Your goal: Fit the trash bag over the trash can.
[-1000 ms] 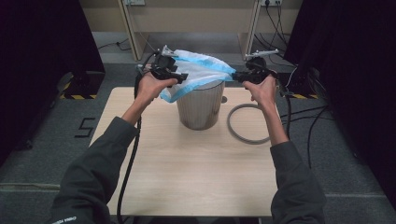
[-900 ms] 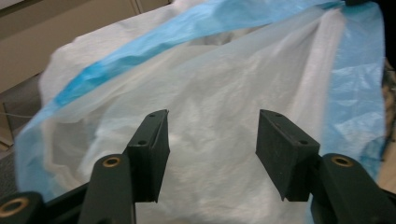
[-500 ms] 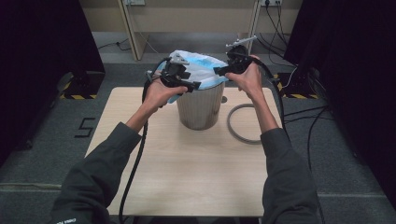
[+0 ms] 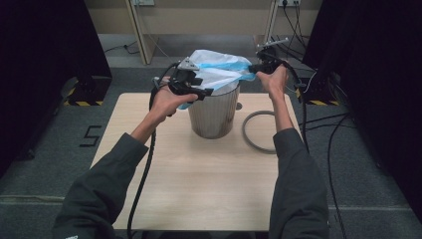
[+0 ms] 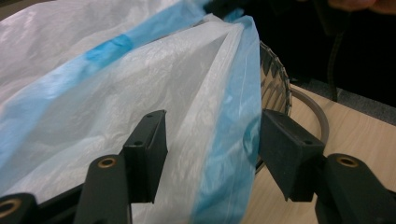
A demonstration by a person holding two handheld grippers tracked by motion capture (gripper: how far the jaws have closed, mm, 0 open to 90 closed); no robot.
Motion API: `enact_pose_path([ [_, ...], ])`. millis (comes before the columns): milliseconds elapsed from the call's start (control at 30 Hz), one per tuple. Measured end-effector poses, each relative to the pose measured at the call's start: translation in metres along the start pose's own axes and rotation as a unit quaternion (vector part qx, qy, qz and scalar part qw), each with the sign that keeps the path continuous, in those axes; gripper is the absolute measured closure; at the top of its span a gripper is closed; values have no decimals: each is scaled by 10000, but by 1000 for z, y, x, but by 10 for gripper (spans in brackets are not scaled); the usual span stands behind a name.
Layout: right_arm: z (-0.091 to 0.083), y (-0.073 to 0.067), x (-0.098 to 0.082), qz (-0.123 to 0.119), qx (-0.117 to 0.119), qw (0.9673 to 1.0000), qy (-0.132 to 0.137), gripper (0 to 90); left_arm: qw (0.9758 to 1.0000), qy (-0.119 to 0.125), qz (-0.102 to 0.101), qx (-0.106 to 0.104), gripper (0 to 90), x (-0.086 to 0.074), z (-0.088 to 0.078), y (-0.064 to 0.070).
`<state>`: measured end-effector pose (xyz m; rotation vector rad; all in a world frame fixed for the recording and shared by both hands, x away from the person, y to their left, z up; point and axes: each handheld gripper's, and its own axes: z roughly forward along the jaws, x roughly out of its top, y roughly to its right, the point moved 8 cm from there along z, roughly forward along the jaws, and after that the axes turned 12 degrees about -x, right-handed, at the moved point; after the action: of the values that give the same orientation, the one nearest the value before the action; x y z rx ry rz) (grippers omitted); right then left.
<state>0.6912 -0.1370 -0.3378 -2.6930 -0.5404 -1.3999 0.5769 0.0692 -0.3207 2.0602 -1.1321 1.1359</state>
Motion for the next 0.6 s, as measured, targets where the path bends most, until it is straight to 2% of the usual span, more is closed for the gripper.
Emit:
enact_pose_path([
  [133,16,-1,-24,-89,107,9995,-283,859,10000,-48,24,28,415,-2,-4,-1],
  [200,17,-1,-29,-38,157,9994,-306,779,10000,-47,46,47,415,-2,-5,-2],
  [233,15,1,-29,21,109,9995,-298,707,10000,-41,44,66,415,-2,-7,-3],
  [300,4,6,-25,86,23,9997,-232,587,10000,-39,29,65,415,-2,-8,-3],
  [433,-25,8,-7,247,55,9996,110,455,10000,-51,41,65,415,-2,-5,-2],
  [500,-43,1,1,255,222,9990,283,430,10000,-40,59,59,415,-1,-3,0],
  [600,-61,-19,7,84,457,9979,456,389,10000,-48,67,53,417,1,-1,1],
])
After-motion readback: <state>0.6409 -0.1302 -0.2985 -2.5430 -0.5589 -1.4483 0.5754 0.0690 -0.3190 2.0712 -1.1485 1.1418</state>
